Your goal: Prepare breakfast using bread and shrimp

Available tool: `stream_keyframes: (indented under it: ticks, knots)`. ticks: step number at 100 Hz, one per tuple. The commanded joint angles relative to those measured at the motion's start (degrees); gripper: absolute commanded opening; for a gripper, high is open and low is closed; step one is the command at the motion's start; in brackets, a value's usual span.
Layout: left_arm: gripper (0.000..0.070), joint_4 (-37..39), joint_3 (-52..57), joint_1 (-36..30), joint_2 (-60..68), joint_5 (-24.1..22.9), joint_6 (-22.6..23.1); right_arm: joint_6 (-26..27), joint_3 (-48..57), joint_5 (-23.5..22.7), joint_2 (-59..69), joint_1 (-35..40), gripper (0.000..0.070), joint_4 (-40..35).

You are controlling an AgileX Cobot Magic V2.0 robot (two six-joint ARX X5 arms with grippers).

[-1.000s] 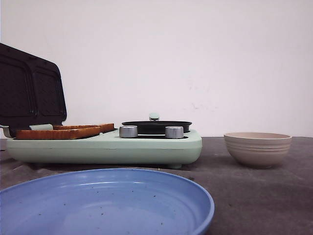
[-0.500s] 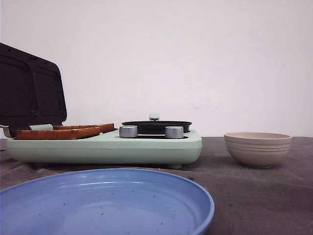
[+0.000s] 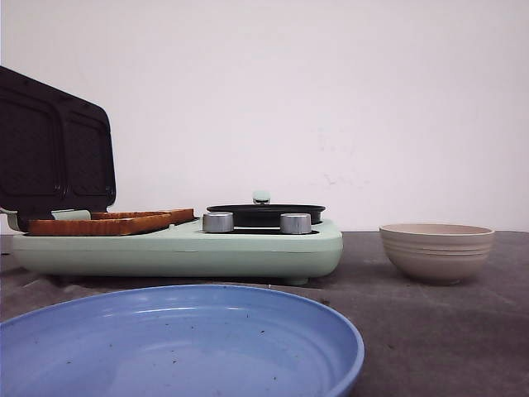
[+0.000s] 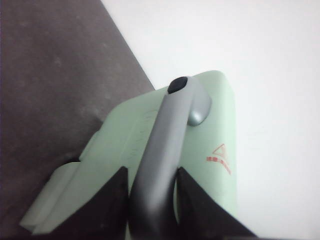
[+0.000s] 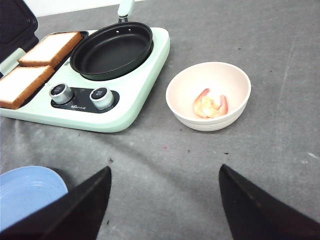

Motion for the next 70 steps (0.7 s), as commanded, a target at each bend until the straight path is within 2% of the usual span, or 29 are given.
stream_keyframes:
  ticks: [1, 32, 70]
  knots:
    - [0.0010, -0.3, 0.9, -1.1, 1.1, 0.2, 1.7, 0.8, 0.6, 0.3, 0.2, 0.3, 0.0415, 0.5]
    - [0.0010, -0.9, 0.9, -3.0, 1.1, 0.1, 3.3, 0.8, 0.6, 0.3, 0.2, 0.3, 0.0415, 0.5]
    - [0.0010, -8.6, 0.9, -7.7, 1.1, -3.7, 13.0, 0.8, 0.6, 0.3, 0.2, 0.3, 0.0415, 0.5]
